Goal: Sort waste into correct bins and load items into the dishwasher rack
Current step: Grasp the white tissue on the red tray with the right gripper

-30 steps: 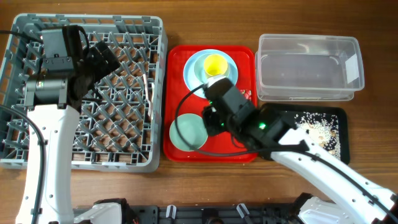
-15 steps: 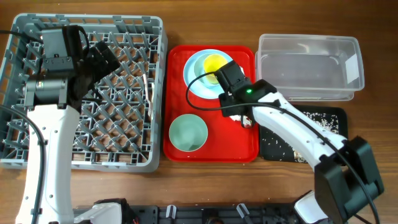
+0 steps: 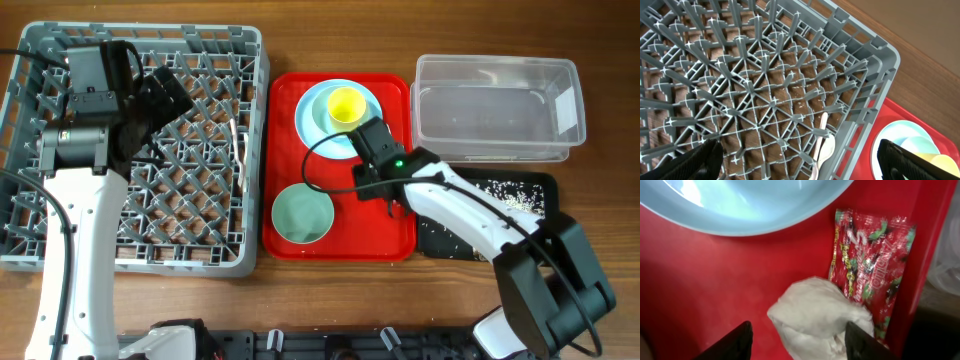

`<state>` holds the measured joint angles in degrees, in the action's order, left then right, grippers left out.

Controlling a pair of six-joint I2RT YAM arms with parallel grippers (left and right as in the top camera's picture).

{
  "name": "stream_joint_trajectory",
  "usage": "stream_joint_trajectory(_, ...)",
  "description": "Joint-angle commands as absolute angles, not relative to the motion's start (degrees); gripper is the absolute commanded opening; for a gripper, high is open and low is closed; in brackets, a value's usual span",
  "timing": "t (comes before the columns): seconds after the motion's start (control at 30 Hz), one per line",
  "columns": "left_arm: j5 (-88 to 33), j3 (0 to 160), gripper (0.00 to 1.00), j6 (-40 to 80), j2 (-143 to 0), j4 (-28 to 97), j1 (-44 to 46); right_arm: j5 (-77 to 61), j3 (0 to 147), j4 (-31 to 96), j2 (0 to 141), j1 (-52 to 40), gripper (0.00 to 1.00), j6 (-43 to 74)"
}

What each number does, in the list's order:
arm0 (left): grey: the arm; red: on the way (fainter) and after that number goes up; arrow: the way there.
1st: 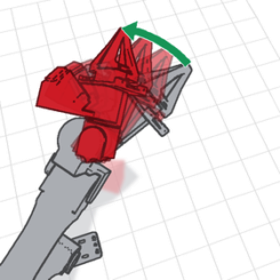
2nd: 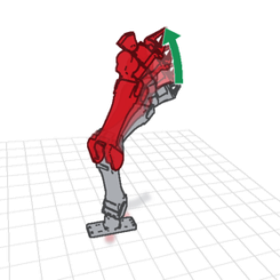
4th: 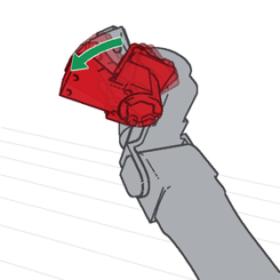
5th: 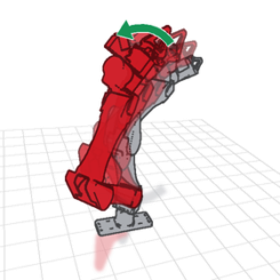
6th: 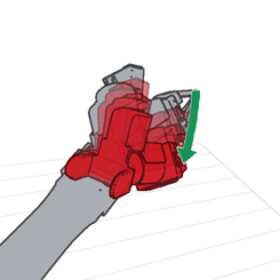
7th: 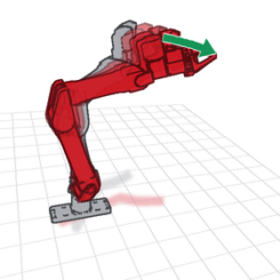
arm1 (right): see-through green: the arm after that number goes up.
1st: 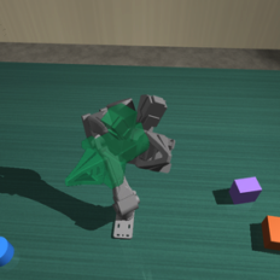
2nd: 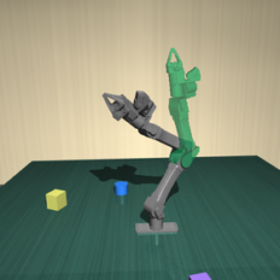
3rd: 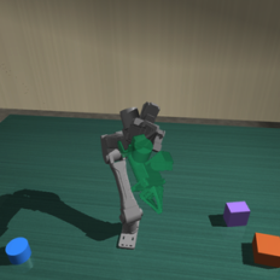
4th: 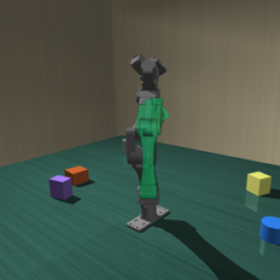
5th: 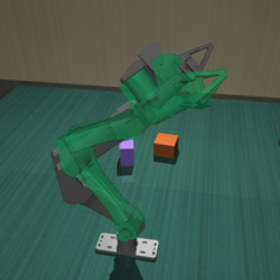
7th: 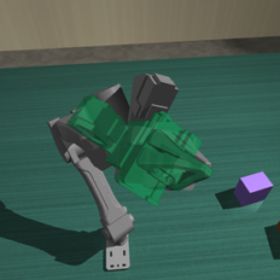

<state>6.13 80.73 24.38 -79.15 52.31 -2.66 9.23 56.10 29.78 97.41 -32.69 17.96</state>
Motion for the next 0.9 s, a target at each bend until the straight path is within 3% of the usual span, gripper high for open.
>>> stream_joint_trajectory(0.0,6.28,80.90,1.00,25.10,-78.76,52.16,-2.90,7.49,53.47,28.93,98.06,-32.60,0.53,21.19)
stream_joint_trajectory(0.23,6.28,80.90,1.00,25.10,-78.76,52.16,-2.90,2.00,53.28,29.58,98.04,-32.60,0.43,20.99)
stream_joint_trajectory(0.33,6.28,80.90,1.00,25.12,-78.76,52.16,-2.90,0.97,55.75,35.70,95.88,-32.60,0.37,21.19)
stream_joint_trajectory(0.47,6.28,80.90,1.00,25.10,-78.76,52.16,-2.90,1.17,60.55,40.01,89.03,-32.60,0.42,20.88)
stream_joint_trajectory(0.57,6.28,80.90,1.00,25.12,-78.76,52.16,-2.90,3.46,60.53,38.11,86.35,-32.60,0.56,20.82)
stream_joint_trajectory(0.87,6.28,80.90,1.00,25.10,-78.76,52.16,-2.90,7.42,57.32,30.94,97.84,-32.60,0.57,21.19)
